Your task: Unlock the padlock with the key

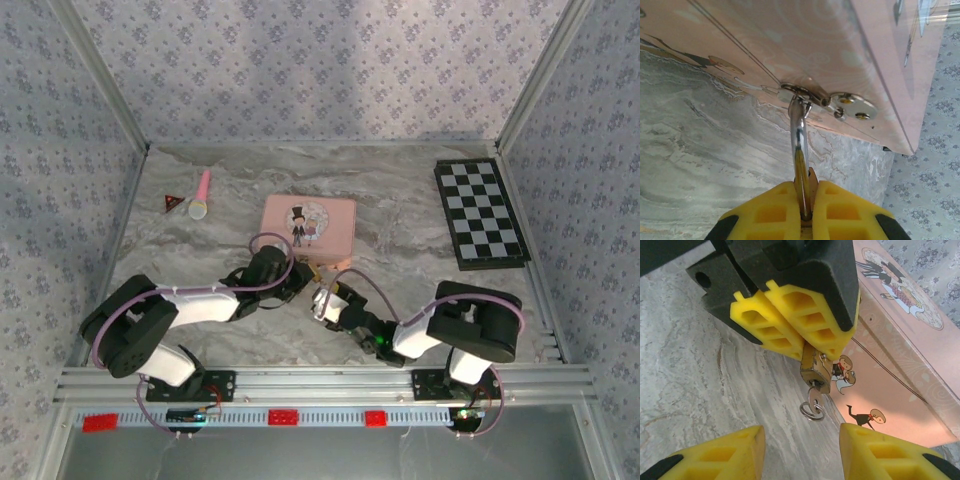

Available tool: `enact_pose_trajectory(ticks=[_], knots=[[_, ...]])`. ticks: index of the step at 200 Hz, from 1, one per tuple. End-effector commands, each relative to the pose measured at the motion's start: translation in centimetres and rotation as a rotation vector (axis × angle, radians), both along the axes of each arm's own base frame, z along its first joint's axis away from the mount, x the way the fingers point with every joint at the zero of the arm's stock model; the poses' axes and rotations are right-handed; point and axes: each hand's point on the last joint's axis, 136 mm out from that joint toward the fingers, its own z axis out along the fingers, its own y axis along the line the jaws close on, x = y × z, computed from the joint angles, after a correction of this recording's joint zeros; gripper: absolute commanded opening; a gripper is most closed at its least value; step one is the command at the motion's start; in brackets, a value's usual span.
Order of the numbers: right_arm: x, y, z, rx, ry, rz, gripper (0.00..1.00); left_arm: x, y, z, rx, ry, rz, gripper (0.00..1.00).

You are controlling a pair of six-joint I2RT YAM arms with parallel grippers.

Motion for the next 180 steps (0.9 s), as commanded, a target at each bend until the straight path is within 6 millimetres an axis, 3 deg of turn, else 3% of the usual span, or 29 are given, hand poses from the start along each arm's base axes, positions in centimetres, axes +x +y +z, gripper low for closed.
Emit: enact_pose_trajectory(ticks=[1, 38, 81, 180], knots=[[0.9, 0.8, 1.3, 0.038, -0.045, -0.019, 0.43, 0.5, -1.1, 3.3, -0.091, -0.074, -0.013, 0.00], [1.4, 0.8, 1.3, 0.054, -0.050, -0.035, 0.41, 0.3, -1.3, 3.0, -0.085, -0.070, -0.019, 0.00], [2.0, 0.3, 1.1, 0.059, -0.031, -0.065, 0.32, 0.3, -1.5, 3.1, -0.087, -0.075, -0.024, 0.00], [2.4, 0.3, 1.0, 0.078, -0.022, -0.076, 0.27, 0.0, -1.6, 3.4, -0.081, -0.083, -0.036, 0.00]])
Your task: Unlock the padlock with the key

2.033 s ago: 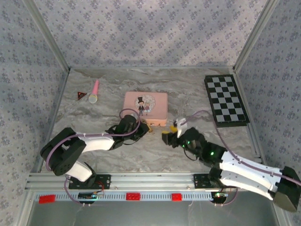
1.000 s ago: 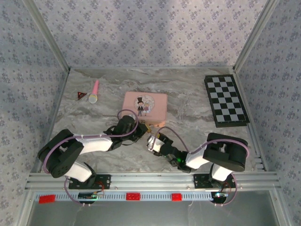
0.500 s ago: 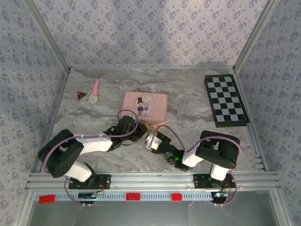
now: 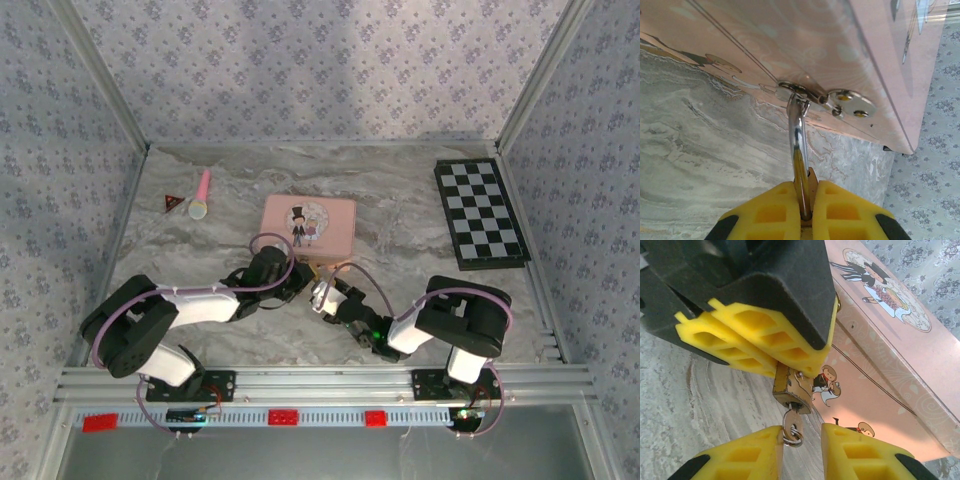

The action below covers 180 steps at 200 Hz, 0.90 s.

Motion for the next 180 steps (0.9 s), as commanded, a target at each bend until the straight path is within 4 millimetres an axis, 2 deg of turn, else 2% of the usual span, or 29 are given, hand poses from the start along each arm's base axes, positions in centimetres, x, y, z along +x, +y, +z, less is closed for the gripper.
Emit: enact_pose_trajectory(ticks=[1, 93, 180], knots=[[0.63, 0.24, 0.70, 0.049, -0.010, -0.032, 0.27, 0.06, -1.49, 3.36, -0.082, -0.077, -0.035, 0.00], [0.77, 0.81, 0.60, 0.054, 0.000, -0.026, 0.23, -0.05, -1.58, 3.48, -0.081, -0.079, -0.041, 0.00], [1.04, 0.48, 0.33, 0.065, 0.006, -0.054, 0.18, -0.43, -1.77, 3.85, -0.095, -0.076, -0.048, 0.00]])
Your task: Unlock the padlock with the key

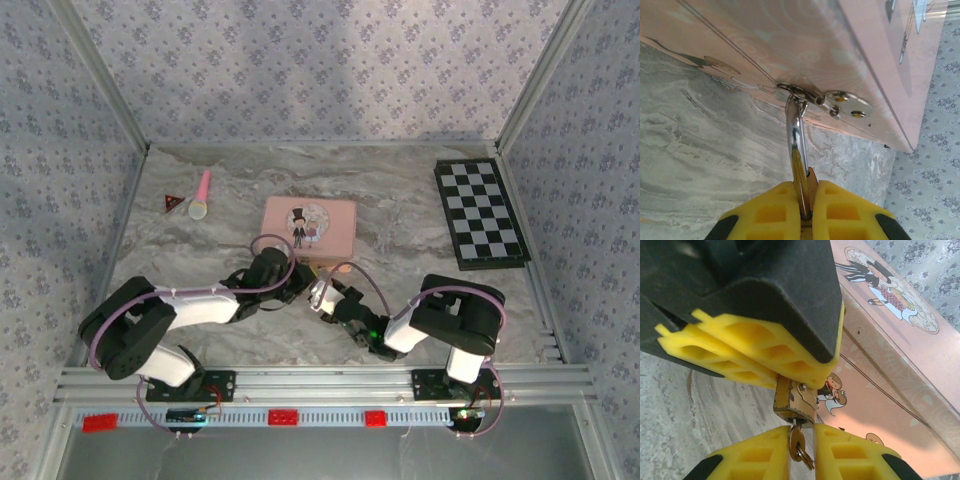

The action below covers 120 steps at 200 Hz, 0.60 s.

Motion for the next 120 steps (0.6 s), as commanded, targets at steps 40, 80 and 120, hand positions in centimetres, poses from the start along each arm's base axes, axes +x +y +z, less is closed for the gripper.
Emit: enact_pose_trajectory(ticks=[40, 80, 120], knots=[[0.8, 0.3, 0.8, 0.069, 0.007, -0.044, 0.15, 0.1, -1.8, 3.6, -0.101, -0.073, -0.040, 0.00], [0.7, 0.3, 1.3, 0.132, 0.036, -0.046, 0.13, 0.1, -1.7, 3.5, -0.098, -0.074, -0.038, 0.00], [0.5, 0.8, 2.3, 0.227, 0.139, -0.047, 0.11, 0.1, -1.6, 3.0, -0.094, -0.068, -0.033, 0.00]])
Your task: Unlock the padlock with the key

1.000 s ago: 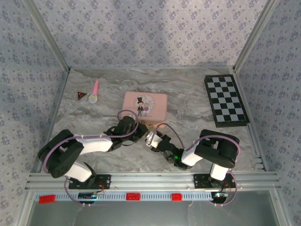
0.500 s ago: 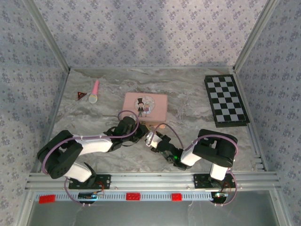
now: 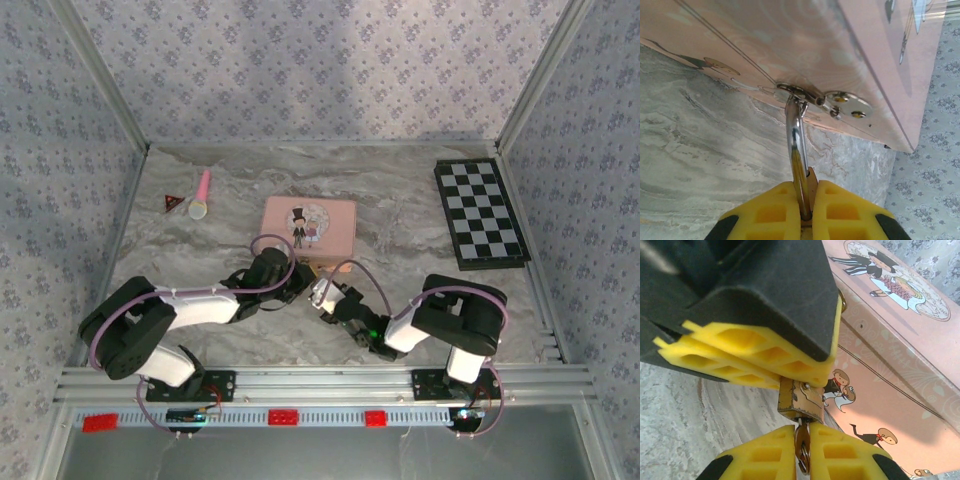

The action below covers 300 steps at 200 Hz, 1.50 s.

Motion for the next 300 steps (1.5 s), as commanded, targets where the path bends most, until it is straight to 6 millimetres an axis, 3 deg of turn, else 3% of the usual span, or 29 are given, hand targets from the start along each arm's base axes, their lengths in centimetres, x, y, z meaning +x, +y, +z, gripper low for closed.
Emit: enact_pose_trajectory(ticks=[1, 74, 101, 159, 170, 186, 227, 265, 300], knots=[[0.6, 0.7, 2.3, 0.142, 0.061, -0.039, 0.11, 0.0, -1.6, 2.9, -0.091, -0.062, -0.038, 0.00], [-1.6, 0.2, 1.6, 0.354, 0.537, -0.075, 0.08, 0.2, -1.5, 2.4, -0.077, -0.067, -0.028, 0.00], [-1.5, -0.3, 1.3, 0.501, 0.686, -0.099, 0.08, 0.3, -1.9, 2.4, -0.085, -0.070, -0.042, 0.00], [-1.5, -0.7, 0.9, 0.597, 0.771, -0.148, 0.05, 0.0, -1.5, 1.5, -0.007, -0.040, -0.061, 0.04], [-1.5, -0.7, 0.9, 0.603, 0.775, -0.153, 0.04, -0.1, -1.3, 1.3, 0.025, -0.030, -0.064, 0.10], [-1.6, -0.6, 0.9, 0.612, 0.791, -0.160, 0.02, -0.1, -0.9, 1.1, 0.038, -0.027, -0.060, 0.25], [-1.8, -0.6, 0.8, 0.658, 0.837, -0.187, 0.01, 0.2, 0.6, 0.8, 0.076, -0.026, -0.046, 0.49], [-1.6, -1.4, 0.3, 0.714, 0.862, -0.232, 0.00, 0.7, 2.9, 1.7, 0.149, -0.079, -0.044, 0.58], [-1.1, -2.4, -0.3, 0.831, 0.902, -0.294, 0.00, 1.5, 6.3, 4.2, 0.236, -0.228, -0.029, 0.68]])
